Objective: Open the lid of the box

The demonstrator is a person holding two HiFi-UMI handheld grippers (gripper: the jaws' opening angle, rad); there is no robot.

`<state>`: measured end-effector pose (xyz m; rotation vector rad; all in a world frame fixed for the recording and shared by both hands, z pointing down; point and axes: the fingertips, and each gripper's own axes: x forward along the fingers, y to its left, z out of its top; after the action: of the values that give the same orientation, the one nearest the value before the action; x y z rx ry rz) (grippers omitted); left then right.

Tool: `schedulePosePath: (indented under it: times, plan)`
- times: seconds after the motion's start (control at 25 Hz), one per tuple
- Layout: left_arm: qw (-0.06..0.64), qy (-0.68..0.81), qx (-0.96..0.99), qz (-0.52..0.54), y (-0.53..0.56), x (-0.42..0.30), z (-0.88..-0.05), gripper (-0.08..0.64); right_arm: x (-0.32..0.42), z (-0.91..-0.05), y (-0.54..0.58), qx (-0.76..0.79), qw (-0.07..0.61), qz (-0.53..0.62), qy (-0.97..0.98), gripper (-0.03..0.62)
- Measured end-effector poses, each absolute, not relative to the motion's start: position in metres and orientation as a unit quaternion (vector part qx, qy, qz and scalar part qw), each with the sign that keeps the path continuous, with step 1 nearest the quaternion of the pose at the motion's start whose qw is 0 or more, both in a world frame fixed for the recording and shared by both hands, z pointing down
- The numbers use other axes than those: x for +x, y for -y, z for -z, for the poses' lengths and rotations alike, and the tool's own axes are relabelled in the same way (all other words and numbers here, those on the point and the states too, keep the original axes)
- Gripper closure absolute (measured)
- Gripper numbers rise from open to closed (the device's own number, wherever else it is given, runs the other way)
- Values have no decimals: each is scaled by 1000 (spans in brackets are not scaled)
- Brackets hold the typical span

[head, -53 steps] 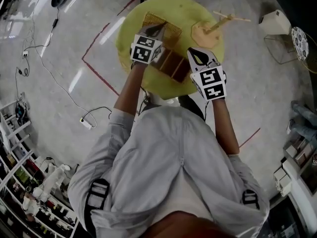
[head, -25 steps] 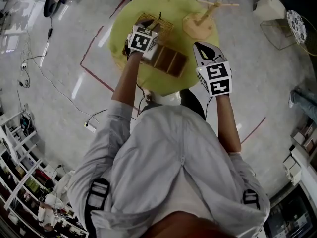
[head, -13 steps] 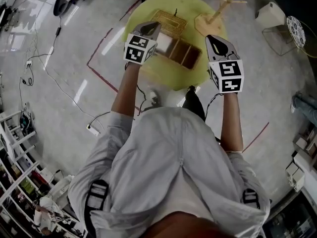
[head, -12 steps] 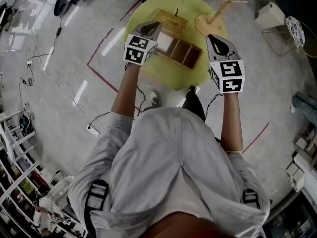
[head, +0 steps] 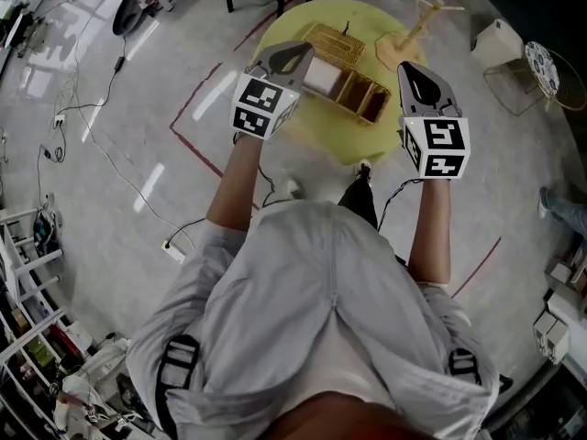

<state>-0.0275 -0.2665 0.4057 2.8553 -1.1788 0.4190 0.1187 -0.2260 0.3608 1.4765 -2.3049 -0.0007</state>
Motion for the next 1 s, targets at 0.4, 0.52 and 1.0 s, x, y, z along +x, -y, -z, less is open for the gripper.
schedulePosePath:
  times: [0.4,0.52,1.0]
  plan:
    - [-31,387,916,-96,220,-58,-347,525,86,-314,188,533,175,44,826,569]
    - [-51,389,916,-84,207,-63,-327,525,77,-305,178,532,173,55,827,569]
    - [-93,387,915,-69,176,-80,-302,525,56,-296,152,522,173,70,832,569]
